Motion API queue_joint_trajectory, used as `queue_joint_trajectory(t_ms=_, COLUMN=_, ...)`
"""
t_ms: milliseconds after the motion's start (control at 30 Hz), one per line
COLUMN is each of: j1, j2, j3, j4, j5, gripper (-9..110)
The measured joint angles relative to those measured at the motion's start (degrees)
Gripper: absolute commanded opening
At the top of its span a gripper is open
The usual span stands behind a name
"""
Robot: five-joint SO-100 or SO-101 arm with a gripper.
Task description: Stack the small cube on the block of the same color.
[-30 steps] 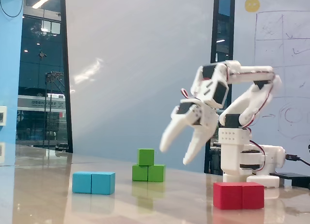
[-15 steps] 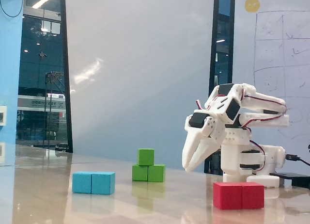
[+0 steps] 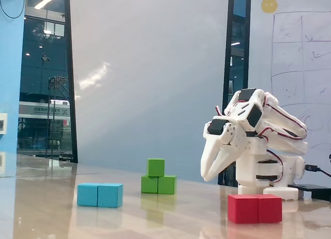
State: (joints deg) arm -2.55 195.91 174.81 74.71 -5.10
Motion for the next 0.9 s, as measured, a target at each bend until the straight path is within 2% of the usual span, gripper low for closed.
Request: queue_joint_trajectory(t_ms=900, j1=4.13, j2=0.0, j3=0.62, j4=0.0, j5=2.2, gripper=0)
